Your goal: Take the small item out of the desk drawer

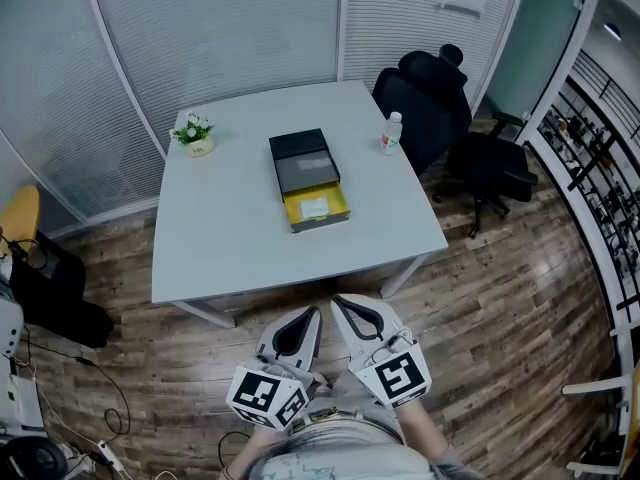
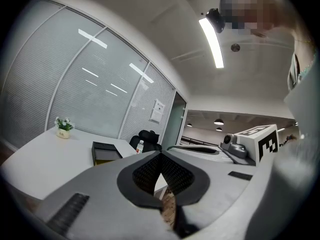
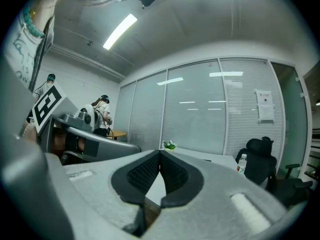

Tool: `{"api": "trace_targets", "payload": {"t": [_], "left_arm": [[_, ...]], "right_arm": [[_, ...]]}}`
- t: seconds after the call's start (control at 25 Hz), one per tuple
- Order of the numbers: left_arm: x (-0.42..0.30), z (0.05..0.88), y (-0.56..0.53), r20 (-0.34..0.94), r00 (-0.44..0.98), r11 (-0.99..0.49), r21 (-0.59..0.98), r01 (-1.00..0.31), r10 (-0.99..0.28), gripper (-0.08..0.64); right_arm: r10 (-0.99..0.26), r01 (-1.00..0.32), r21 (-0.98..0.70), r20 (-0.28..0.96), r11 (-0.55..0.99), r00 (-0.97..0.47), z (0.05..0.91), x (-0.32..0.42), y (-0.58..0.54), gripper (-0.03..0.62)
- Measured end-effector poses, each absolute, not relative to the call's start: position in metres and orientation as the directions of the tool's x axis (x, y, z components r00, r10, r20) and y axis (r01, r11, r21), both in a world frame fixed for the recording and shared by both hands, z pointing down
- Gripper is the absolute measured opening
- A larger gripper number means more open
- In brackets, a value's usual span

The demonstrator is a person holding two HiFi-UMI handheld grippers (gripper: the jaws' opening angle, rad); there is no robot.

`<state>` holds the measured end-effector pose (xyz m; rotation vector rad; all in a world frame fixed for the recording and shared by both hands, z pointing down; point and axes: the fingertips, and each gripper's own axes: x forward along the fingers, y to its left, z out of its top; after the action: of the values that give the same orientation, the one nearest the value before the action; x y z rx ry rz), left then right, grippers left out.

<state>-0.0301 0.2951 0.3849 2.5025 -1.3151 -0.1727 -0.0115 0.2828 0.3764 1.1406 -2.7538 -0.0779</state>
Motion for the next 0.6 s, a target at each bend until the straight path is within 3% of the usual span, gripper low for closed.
{"api": "trace_targets", "payload": {"t": [0.6], "left_arm": [[-0.059, 0.395, 0.254, 0.049, 0.555, -0.508, 0.344, -0.790, -0.830, -0.002]], "right_arm": [[-0.697, -0.686, 0.123, 0.131, 0.717, -0.705, 0.377, -0.036, 0.242, 0.003]]}}
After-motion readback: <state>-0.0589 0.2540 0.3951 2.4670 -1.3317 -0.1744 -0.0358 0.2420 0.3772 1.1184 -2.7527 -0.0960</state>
